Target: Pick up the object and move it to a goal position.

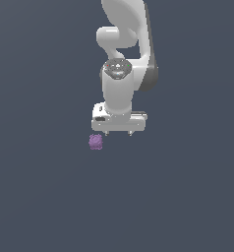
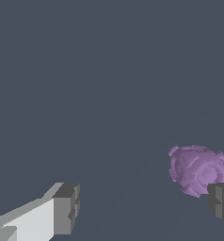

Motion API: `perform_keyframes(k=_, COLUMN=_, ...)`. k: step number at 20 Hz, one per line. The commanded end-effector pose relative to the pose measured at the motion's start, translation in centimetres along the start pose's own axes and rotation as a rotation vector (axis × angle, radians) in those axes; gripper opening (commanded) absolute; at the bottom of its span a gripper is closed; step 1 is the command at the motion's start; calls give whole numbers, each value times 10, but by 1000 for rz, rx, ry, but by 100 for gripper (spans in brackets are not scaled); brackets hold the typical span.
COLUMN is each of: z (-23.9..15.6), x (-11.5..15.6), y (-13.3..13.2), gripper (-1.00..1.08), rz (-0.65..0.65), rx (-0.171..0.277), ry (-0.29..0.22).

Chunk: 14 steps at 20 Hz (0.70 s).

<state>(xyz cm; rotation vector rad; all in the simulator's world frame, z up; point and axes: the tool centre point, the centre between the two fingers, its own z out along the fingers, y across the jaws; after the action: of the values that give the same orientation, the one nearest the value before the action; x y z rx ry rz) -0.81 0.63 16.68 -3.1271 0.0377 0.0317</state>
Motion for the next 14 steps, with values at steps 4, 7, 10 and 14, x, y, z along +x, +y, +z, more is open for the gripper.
perform_keyframes(k=4, z=-5, x=2, y=2, gripper=100, rz=-3, rx=-1, ry=7)
perform_keyframes(k=7, z=-19, x=7, y=7, gripper=100, rz=-12, rx=-6, ry=26)
perform_keyframes(k=10, z=-27, x=10, y=10, gripper=100, rz=-18, rx=-9, ry=38)
perform_keyframes(k=14, z=-27, x=10, y=9, gripper=100, rz=-17, rx=-9, ry=37)
